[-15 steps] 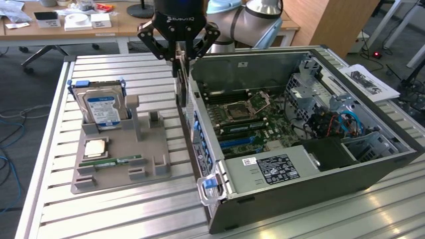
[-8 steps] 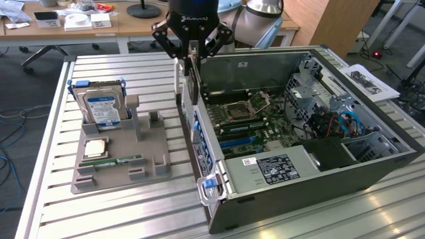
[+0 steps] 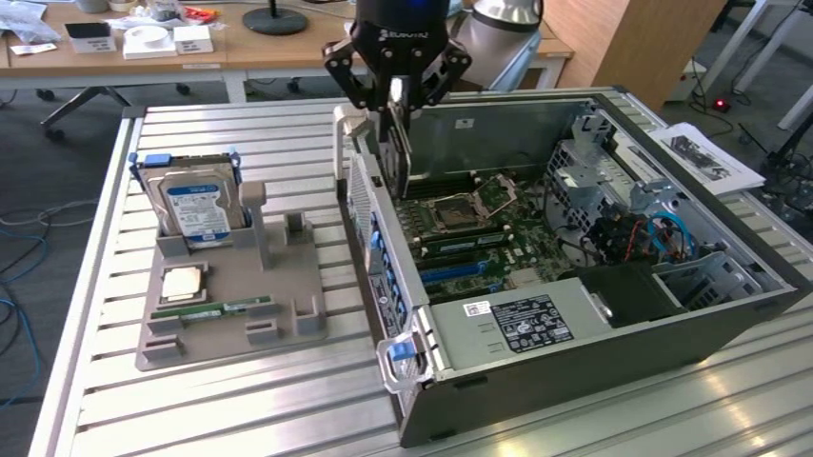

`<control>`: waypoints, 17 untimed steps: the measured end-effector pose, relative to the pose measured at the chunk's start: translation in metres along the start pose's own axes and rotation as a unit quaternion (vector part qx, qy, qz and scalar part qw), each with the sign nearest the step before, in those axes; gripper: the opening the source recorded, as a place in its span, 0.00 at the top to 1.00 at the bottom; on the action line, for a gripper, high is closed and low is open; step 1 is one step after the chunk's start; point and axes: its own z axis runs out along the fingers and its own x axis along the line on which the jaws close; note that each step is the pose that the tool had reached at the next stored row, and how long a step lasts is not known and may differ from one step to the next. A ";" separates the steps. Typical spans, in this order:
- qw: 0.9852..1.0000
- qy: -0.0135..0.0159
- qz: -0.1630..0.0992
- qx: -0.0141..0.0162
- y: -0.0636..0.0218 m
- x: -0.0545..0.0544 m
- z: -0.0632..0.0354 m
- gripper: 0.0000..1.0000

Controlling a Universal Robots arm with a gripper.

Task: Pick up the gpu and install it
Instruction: 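Pick up the gpu and move the gpu toward the slot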

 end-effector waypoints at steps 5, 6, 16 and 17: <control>1.000 0.000 0.000 -0.001 0.0016 -0.018 0.0004 0.73; 1.000 0.000 0.000 -0.001 0.0019 -0.021 0.0005 0.73; 1.000 0.000 0.000 -0.002 0.0049 -0.056 0.0015 0.73; 1.000 0.000 0.000 -0.003 0.0052 -0.060 0.0016 0.73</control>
